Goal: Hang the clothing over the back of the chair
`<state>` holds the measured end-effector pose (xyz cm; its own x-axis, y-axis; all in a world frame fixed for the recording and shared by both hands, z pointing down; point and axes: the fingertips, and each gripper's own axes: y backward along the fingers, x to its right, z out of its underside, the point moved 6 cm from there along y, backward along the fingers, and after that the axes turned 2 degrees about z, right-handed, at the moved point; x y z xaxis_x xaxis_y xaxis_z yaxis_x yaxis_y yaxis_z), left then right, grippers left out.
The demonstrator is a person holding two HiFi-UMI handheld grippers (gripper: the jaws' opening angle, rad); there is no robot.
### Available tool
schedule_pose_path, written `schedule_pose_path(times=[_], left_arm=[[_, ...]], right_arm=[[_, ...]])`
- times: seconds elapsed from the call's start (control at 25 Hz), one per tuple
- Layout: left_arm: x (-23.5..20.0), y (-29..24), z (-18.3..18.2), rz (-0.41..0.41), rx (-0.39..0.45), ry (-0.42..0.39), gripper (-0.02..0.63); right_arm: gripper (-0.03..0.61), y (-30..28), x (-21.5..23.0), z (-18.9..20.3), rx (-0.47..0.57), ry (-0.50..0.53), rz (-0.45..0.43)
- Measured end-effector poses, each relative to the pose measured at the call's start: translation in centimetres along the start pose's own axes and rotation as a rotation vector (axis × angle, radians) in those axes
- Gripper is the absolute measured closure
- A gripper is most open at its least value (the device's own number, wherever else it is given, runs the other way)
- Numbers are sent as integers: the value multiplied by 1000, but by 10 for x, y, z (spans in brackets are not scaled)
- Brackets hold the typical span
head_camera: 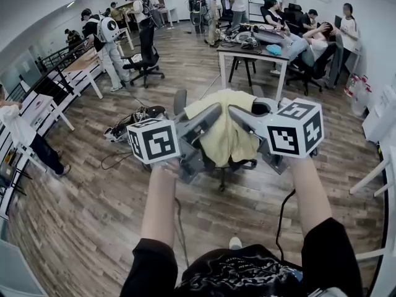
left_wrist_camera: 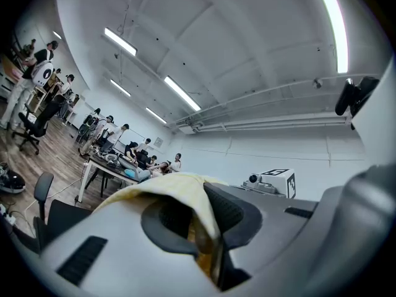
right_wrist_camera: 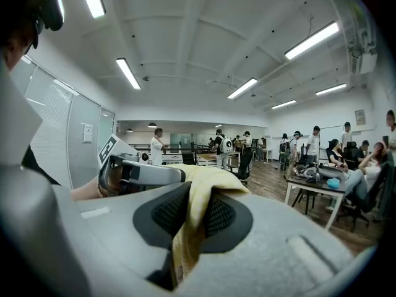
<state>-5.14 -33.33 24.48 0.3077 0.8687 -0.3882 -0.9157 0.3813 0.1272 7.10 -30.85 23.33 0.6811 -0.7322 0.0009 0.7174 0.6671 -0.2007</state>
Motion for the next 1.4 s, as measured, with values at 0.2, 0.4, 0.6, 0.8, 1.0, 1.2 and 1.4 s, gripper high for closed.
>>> schedule_pose_path(times=[0.2, 0.4, 0.6, 0.8, 1.0, 1.2, 1.4], left_arm=[[6, 10, 11, 0, -4, 34, 565], [14, 22, 23, 10, -14, 58, 565], [20, 29, 38, 2, -19, 65, 565], [26, 34, 49, -1, -27, 75, 565], [31, 40, 57, -26, -41, 60, 565], [39, 52, 74, -53, -33, 57, 565], [41, 58, 86, -55, -29, 88, 565]], right_arm=[[546, 3, -13, 11, -4, -13, -5], [546, 9, -27, 19, -14, -31, -8], [546, 13, -38, 33, -11, -52, 0], [546, 19, -44, 44, -15, -59, -17], [546, 22, -52, 52, -27, -73, -15], [546, 26, -66, 66, -47, -77, -7], [546, 30, -74, 78, -53, -101, -4]])
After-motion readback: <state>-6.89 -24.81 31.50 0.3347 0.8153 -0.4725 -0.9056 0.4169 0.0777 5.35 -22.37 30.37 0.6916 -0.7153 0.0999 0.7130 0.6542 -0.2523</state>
